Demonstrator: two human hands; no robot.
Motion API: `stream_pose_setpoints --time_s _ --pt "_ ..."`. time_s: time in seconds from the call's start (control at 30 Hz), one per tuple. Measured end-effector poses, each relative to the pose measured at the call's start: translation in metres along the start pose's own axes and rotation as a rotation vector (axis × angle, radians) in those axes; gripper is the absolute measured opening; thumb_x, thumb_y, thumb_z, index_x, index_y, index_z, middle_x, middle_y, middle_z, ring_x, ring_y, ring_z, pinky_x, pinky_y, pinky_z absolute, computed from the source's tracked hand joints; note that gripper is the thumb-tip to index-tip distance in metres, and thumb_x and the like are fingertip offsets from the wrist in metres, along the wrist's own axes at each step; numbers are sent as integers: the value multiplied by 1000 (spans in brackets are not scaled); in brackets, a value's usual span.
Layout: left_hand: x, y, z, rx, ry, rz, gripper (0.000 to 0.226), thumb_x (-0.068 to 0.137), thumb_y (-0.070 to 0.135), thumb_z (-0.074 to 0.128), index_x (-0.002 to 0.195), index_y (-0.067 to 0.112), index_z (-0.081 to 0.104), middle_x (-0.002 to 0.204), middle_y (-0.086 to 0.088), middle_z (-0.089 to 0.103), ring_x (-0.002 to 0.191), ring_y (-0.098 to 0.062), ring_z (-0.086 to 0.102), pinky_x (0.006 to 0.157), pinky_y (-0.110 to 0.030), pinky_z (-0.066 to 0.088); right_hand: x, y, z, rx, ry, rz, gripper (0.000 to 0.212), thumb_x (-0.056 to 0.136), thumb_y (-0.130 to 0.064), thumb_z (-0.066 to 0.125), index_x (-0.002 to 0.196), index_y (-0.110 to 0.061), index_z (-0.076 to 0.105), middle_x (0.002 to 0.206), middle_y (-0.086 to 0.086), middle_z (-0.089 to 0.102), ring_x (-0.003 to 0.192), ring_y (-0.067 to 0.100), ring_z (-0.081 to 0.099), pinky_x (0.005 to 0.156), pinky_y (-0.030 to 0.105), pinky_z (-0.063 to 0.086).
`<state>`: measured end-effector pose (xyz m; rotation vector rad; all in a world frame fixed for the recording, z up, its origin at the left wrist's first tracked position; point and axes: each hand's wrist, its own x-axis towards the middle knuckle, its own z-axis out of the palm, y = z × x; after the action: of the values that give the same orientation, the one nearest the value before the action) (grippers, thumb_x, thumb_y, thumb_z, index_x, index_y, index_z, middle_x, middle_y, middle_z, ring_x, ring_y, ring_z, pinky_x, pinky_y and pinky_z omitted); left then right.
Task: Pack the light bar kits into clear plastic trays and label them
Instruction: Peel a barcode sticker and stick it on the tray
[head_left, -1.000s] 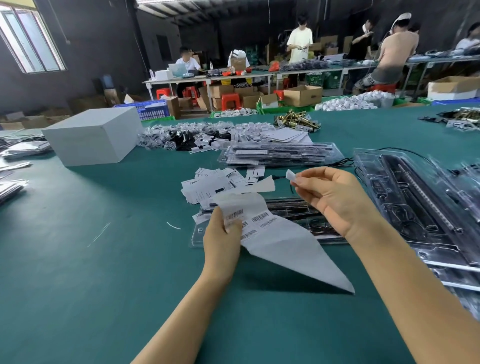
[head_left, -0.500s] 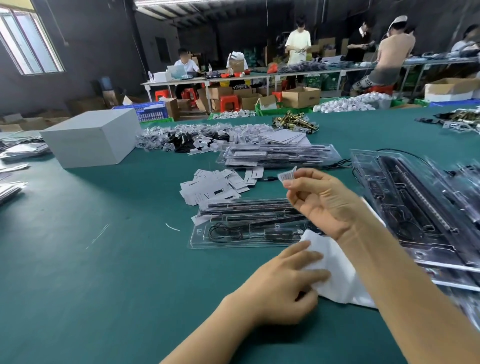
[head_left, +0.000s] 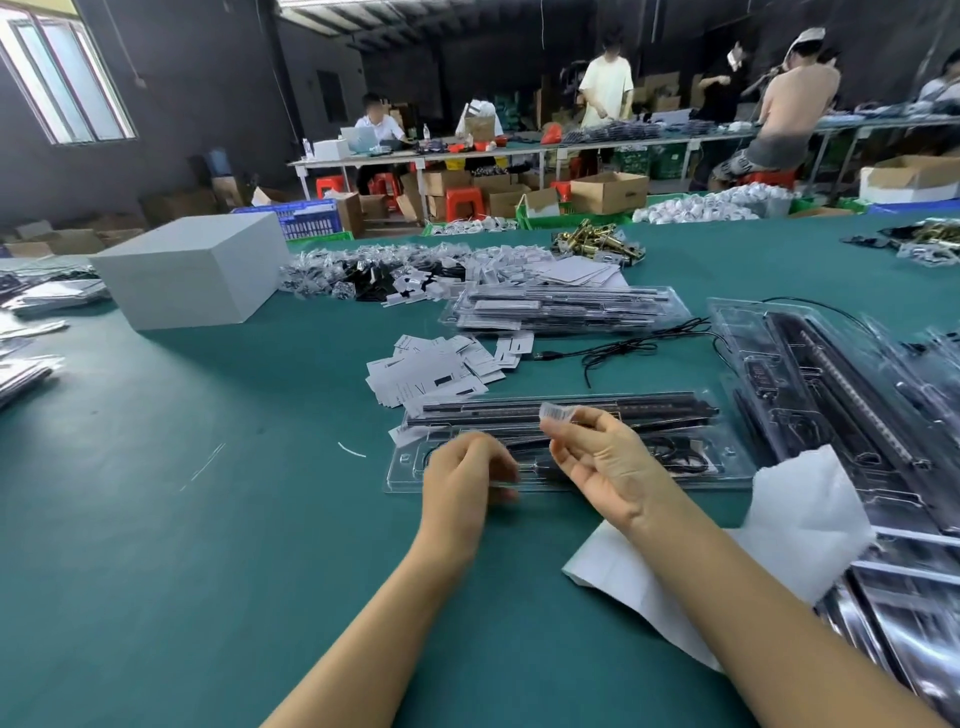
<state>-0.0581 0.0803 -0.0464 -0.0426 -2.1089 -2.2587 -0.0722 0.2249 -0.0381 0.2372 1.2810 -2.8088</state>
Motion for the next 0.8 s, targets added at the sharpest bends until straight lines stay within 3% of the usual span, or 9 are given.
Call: stream_pose_setpoints --time_s 0.1,0.17,0.3,0.43,0.63,0.8 --pt "7 -2 -7 37 13 94 11 89 23 65 80 17 64 77 1 65 75 -11 62 58 -24 52 -3 13 2 -345 -61 -124 48 58 -4 81 99 -4 56 87 10 70 77 16 68 71 25 53" --pt "8 -5 -5 38 -36 70 20 81 31 72 89 15 64 83 3 68 76 -8 64 62 -24 53 -6 19 2 -448 -93 -157 52 57 -6 85 102 -4 57 90 11 69 81 19 68 76 28 55" --pt "7 -4 -4 -89 -94 8 5 87 11 67 82 8 66 72 -2 66 65 -11 59 63 -23 50 -6 24 -1 -493 -126 -188 40 66 7 80 99 -3 60 86 9 69 76 18 70 69 22 55" --pt "11 -4 -8 -17 -77 38 12 90 8 63 79 10 65 64 6 65 63 -5 59 62 -19 53 -4 23 -1 -457 -141 -149 48 59 -3 83 101 4 60 88 12 66 82 18 65 82 29 55" --pt "19 -3 -19 270 -88 161 15 92 12 63 79 19 64 67 11 61 62 -4 53 57 -18 48 -5 19 0 -335 -67 -81 8 82 -5 71 85 -2 64 74 6 70 68 14 69 60 23 56" --pt "21 0 -29 402 -165 193 23 88 2 63 87 25 64 76 8 63 69 -8 55 69 -23 48 -6 19 3 -472 -34 -208 7 84 -7 70 83 -1 67 74 6 70 72 14 69 58 27 57"
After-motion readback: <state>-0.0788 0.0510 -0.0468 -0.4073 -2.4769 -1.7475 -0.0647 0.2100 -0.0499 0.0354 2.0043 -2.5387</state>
